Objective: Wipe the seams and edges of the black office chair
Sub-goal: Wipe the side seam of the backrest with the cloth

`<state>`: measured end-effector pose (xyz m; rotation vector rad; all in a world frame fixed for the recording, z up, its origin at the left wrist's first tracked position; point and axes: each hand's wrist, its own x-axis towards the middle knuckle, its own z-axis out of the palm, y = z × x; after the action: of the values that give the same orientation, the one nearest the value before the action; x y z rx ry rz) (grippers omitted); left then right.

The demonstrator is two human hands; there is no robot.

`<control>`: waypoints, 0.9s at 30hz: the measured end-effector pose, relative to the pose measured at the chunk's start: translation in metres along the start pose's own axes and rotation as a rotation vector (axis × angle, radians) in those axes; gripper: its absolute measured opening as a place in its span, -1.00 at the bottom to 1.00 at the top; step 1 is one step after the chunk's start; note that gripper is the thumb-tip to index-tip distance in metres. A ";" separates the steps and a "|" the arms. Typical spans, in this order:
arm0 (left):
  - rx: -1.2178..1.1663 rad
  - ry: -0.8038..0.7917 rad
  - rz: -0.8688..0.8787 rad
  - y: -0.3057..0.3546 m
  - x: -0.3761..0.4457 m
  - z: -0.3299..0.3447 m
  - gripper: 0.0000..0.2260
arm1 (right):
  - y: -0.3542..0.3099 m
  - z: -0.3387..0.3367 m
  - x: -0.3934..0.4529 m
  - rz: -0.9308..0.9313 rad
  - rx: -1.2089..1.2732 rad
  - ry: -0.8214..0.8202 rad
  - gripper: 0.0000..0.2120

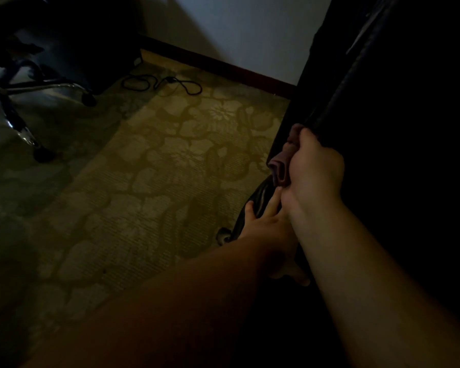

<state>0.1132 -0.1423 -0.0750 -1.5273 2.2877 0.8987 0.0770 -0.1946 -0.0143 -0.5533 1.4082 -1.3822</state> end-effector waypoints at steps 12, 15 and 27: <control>-0.039 0.042 0.006 -0.004 0.008 0.007 -0.01 | 0.000 -0.012 -0.005 -0.001 -0.051 -0.053 -0.78; -0.050 0.065 0.018 -0.003 0.007 0.011 0.08 | -0.006 -0.015 -0.006 0.032 -0.034 -0.030 -0.76; 0.103 0.081 -0.032 -0.001 -0.013 0.002 0.02 | -0.014 -0.050 -0.040 0.010 -0.207 -0.061 -0.78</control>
<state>0.1193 -0.1318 -0.0701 -1.5786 2.3194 0.7115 0.0428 -0.1413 0.0022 -0.7153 1.5112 -1.2088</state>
